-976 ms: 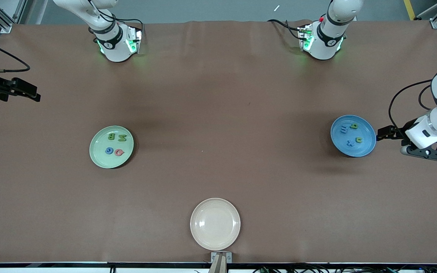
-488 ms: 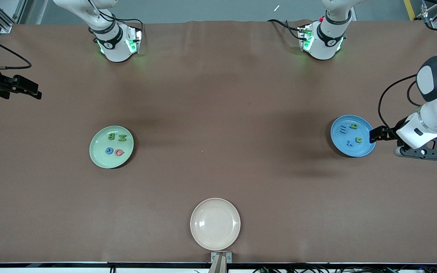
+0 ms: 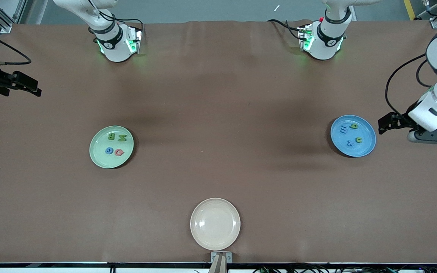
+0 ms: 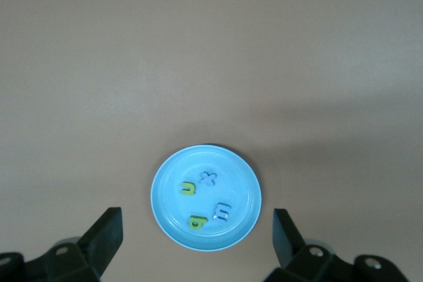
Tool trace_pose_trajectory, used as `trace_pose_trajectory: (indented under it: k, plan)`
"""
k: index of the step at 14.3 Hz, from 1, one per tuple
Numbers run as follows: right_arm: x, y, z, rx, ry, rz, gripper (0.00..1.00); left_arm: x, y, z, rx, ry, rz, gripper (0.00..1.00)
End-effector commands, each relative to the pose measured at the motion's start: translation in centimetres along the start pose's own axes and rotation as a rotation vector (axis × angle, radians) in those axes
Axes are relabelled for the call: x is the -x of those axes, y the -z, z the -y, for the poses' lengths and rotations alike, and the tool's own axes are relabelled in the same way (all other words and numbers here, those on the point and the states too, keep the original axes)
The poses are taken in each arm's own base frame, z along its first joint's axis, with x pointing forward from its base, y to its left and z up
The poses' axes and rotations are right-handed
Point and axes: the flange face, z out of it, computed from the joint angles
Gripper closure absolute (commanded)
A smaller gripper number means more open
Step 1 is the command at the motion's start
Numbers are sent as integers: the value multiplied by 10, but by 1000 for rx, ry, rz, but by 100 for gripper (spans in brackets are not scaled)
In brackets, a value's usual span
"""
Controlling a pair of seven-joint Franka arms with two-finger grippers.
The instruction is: Sort upper and lower case letters into plates
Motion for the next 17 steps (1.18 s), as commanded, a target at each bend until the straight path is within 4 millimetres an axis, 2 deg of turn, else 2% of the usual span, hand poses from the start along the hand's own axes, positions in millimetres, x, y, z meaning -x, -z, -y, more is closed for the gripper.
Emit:
trace_pose_trajectory:
  k: [1, 3, 5, 8, 11, 13, 17]
  plan:
    - [12, 3, -1, -14, -6, -21, 0, 11, 15, 1, 21, -9, -18, 0]
    - [15, 7, -1, -14, -6, -30, 0, 15, 25, 4, 27, 0, -23, 0]
    - [16, 10, -1, -14, -5, -35, 0, 27, 53, 8, 28, 7, -60, 0]
    - [16, 10, -1, -14, -3, -38, 0, 38, 83, 11, 27, 16, -91, 0]
    - [16, 10, -5, -52, -10, -42, 0, 44, 103, 12, 25, 26, -127, 0]
    - [15, 11, -5, -52, -7, -52, 0, 36, 114, 13, 19, 25, -151, 0]
    - [15, 13, -5, -36, -1, -65, 0, 2, 125, 12, 11, 11, -106, 0]
